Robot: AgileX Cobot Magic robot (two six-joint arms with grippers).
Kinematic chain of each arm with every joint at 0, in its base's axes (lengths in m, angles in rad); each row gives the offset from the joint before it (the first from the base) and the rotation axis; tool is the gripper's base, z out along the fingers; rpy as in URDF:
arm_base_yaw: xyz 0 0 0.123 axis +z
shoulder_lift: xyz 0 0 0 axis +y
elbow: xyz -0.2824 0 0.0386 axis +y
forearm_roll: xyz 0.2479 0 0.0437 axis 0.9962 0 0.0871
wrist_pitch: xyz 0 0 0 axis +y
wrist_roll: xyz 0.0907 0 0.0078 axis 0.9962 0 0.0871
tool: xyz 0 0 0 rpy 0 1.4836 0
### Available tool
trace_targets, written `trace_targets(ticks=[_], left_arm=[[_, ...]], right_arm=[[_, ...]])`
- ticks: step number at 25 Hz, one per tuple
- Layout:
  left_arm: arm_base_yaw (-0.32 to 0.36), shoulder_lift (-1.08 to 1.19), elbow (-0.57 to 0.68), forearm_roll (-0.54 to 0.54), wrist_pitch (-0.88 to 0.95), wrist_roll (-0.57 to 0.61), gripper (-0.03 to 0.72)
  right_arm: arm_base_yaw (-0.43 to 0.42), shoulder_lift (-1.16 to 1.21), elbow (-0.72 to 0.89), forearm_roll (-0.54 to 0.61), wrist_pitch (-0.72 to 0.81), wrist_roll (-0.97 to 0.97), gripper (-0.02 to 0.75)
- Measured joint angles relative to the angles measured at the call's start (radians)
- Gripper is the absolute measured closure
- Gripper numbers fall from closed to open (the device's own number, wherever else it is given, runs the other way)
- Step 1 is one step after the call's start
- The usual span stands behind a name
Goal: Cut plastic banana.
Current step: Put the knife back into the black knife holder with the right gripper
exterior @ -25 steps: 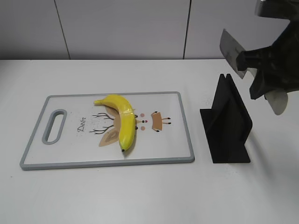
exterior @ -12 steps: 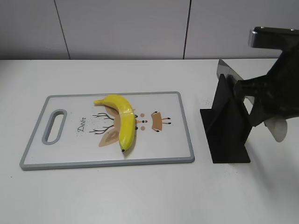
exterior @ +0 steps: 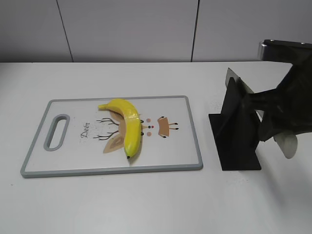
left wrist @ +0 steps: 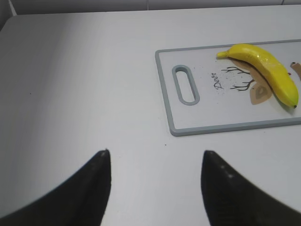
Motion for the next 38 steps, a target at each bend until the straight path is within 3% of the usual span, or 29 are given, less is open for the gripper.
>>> trace_targets(ticks=[5,8,14,19,25,38], left_arm=[[0.0,0.0,0.0,0.001,0.0,0.0,0.122],[0.0,0.0,0.0,0.001,0.0,-0.001,0.122],[0.0,0.0,0.0,0.001,0.0,-0.001,0.122],[0.0,0.0,0.0,0.001,0.0,-0.001,0.122],[0.0,0.0,0.0,0.001,0.0,-0.001,0.122],[0.0,0.0,0.0,0.001,0.0,-0.001,0.136]], right_arm=[[0.0,-0.001,0.0,0.031,0.004,-0.017,0.187],[0.0,-0.033,0.002,0.059,0.019,-0.037,0.099],[0.0,-0.239,0.049,0.073,0.035,-0.176,0.095],[0.0,-0.492,0.179,0.058,0.02,-0.322,0.132],[0.0,-0.788,0.318,0.041,0.004,-0.347,0.197],[0.0,-1.267,0.448,-0.039,0.12,-0.4,0.203]])
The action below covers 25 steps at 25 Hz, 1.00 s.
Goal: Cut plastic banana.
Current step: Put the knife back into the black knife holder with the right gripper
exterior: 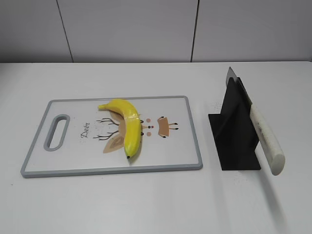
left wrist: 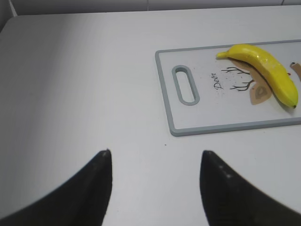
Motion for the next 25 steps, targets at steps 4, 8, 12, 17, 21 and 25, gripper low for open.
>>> trace_targets(ticks=[4,8,12,17,21,25], left_arm=[[0.0,0.0,0.0,0.0,0.0,0.0,0.136],[0.0,0.0,0.0,0.0,-0.001,0.0,0.137],[0.0,0.0,0.0,0.0,-0.001,0.0,0.137],[0.006,0.0,0.0,0.0,-0.001,0.0,0.145],[0.033,0.0,0.0,0.0,-0.001,0.0,0.148],[0.044,0.0,0.0,0.0,-0.002,0.0,0.155]], right_arm=[[0.0,-0.072,0.0,-0.003,0.002,-0.001,0.204],[0.0,-0.139,0.0,-0.005,0.002,-0.001,0.204],[0.0,-0.197,0.0,-0.006,0.003,-0.001,0.205],[-0.005,-0.202,0.001,0.001,0.003,-0.001,0.204],[-0.054,-0.202,0.001,0.007,0.003,-0.001,0.204],[-0.178,-0.202,0.001,0.008,0.003,-0.001,0.204]])
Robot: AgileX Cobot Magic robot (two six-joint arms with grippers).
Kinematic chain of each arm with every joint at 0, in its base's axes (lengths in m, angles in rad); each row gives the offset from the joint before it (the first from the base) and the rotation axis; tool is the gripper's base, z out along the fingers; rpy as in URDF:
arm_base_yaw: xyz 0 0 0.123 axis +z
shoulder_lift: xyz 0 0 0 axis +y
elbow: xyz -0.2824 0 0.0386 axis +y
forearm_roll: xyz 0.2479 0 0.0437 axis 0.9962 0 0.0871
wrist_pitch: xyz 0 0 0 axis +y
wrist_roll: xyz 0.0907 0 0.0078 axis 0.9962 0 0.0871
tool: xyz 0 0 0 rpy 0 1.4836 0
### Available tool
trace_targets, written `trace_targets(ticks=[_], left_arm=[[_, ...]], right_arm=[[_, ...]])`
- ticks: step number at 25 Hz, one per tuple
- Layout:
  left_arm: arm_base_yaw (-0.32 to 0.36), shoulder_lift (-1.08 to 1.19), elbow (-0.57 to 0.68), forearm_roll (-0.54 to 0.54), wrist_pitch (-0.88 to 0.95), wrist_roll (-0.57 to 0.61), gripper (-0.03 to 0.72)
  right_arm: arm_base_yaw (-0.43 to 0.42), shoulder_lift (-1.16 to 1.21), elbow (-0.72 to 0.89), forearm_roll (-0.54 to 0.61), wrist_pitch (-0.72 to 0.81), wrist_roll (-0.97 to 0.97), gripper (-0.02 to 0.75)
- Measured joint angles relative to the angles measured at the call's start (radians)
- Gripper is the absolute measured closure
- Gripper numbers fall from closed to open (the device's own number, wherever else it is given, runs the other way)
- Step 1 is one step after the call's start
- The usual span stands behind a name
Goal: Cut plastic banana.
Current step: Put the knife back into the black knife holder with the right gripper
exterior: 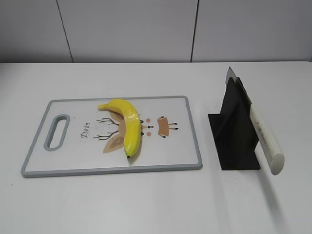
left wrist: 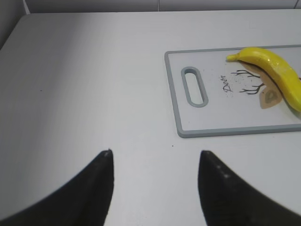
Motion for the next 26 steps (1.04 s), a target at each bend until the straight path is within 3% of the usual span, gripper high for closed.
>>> trace_targets(ticks=[4,7,26], left_arm=[[0.0,0.0,0.0,0.0,0.0,0.0,0.155],[0.0,0.0,0.0,0.0,0.0,0.0,0.155],[0.0,0.0,0.0,0.0,0.0,0.0,0.179]], right_arm=[[-0.127,0.0,0.0,0.0,0.0,0.0,0.204],[-0.174,0.0,0.0,0.0,0.0,0.0,0.204],[-0.18,0.0,0.0,0.001,0.0,0.0,0.204]])
